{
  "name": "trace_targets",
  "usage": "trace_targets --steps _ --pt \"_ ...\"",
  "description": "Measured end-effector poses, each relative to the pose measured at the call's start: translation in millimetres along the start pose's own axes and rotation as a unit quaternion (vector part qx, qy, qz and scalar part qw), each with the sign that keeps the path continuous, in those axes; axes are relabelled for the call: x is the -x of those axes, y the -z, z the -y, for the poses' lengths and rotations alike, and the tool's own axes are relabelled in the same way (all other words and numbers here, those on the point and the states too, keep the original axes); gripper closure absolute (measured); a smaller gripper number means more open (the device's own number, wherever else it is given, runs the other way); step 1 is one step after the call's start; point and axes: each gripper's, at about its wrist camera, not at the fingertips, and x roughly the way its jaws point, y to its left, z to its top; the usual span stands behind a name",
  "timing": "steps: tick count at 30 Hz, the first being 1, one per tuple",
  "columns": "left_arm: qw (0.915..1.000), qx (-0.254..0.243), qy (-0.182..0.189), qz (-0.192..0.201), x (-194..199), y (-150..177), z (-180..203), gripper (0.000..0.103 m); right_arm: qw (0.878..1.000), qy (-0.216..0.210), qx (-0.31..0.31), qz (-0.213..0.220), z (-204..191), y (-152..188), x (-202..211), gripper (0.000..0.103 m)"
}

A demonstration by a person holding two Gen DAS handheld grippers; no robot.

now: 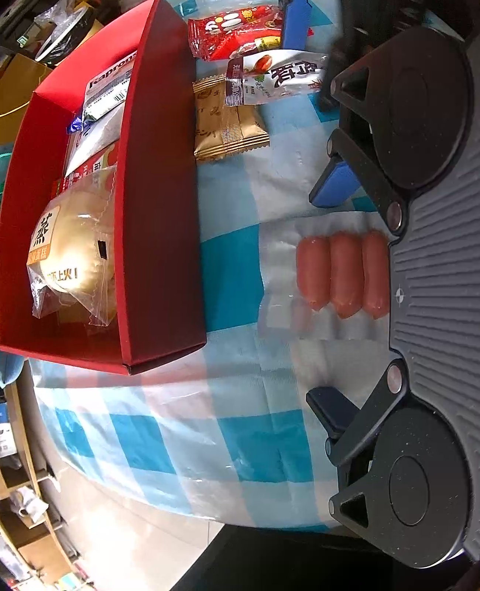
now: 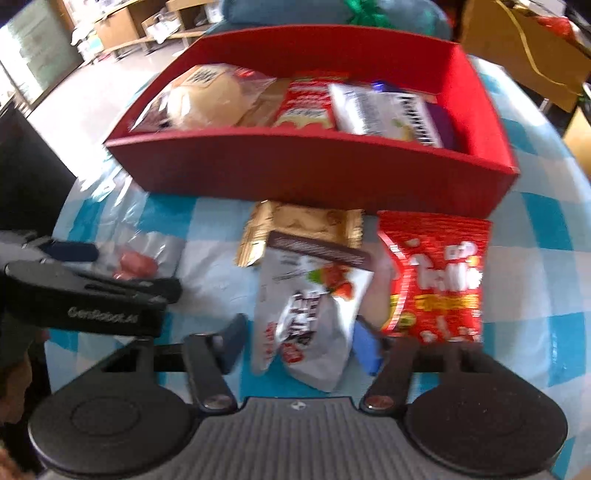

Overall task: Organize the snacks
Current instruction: 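Grasp the sausage pack with the left tool while the right tool grasps the white packet, then lift and carry the sausage pack and white packet over the red box with both tools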

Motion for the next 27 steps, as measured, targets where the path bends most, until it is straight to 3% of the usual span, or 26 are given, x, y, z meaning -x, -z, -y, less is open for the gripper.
trace_targets --steps 4,10,12,27 --pt "1.0000 0.006 0.001 0.001 2.2 1.2 1.0 0.002 1.000 0.005 0.011 0.006 -2.9 1.8 1.3 0.053" --pt "0.9999 0.005 0.001 0.010 12.0 5.1 7.6 0.018 1.000 0.003 0.005 0.015 -0.2 1.9 6.5 0.053" --pt "0.9999 0.007 0.003 0.012 15.3 6.2 8.8 0.028 1.000 0.003 0.002 0.020 1.8 2.7 10.5 0.053" --pt "0.9996 0.008 0.014 0.025 31.3 4.7 16.2 0.028 0.999 -0.003 -0.001 0.046 4.3 0.7 27.0 0.053"
